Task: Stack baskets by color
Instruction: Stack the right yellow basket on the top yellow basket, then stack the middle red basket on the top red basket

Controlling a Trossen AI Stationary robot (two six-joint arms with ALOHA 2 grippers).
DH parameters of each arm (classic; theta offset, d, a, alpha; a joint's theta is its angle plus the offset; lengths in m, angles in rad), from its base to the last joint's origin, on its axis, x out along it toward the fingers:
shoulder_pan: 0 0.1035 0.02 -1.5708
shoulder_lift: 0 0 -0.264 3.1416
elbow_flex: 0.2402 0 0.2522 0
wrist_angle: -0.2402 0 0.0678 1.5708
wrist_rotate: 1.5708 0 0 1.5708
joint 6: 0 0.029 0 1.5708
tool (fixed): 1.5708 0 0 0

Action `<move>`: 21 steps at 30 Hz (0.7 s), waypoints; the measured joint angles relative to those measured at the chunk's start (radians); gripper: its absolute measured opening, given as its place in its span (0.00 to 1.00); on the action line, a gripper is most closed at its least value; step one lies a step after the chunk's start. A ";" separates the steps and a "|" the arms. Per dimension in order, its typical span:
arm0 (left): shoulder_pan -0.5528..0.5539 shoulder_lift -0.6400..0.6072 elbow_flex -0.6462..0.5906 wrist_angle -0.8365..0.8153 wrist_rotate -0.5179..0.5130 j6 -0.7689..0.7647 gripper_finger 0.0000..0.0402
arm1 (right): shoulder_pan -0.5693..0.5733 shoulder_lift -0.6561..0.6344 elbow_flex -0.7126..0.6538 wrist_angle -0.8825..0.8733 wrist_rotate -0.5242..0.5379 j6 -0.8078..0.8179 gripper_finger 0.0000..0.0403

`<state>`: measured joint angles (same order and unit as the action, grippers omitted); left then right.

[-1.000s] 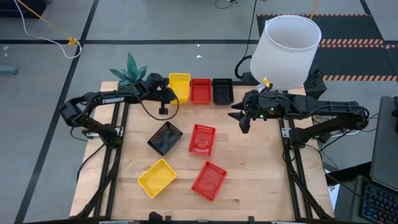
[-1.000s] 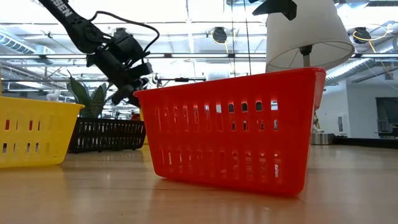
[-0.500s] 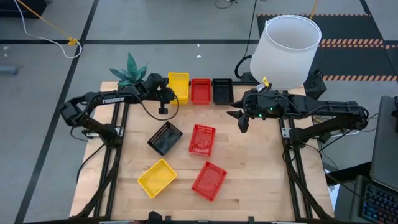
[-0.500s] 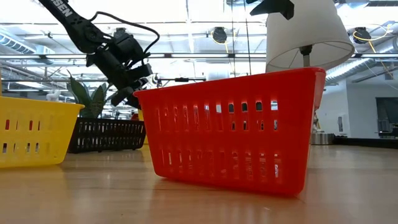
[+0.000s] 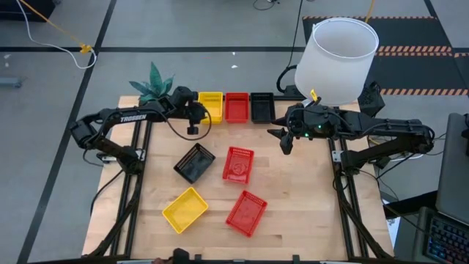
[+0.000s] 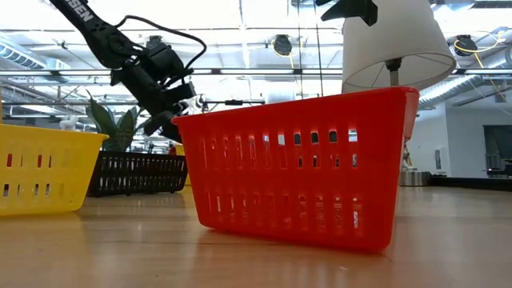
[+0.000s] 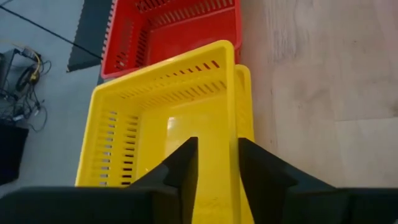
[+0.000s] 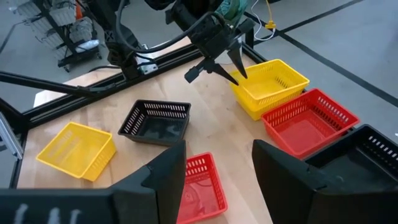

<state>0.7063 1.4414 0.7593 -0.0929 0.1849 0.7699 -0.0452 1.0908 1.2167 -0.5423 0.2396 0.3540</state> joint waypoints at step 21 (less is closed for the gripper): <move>-0.031 -0.087 0.000 0.033 -0.151 -0.331 0.57 | 0.001 0.000 0.000 0.000 -0.008 0.023 0.45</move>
<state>0.6756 1.3539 0.7593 -0.0602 0.0335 0.4388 -0.0444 1.0904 1.2167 -0.5423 0.2317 0.3775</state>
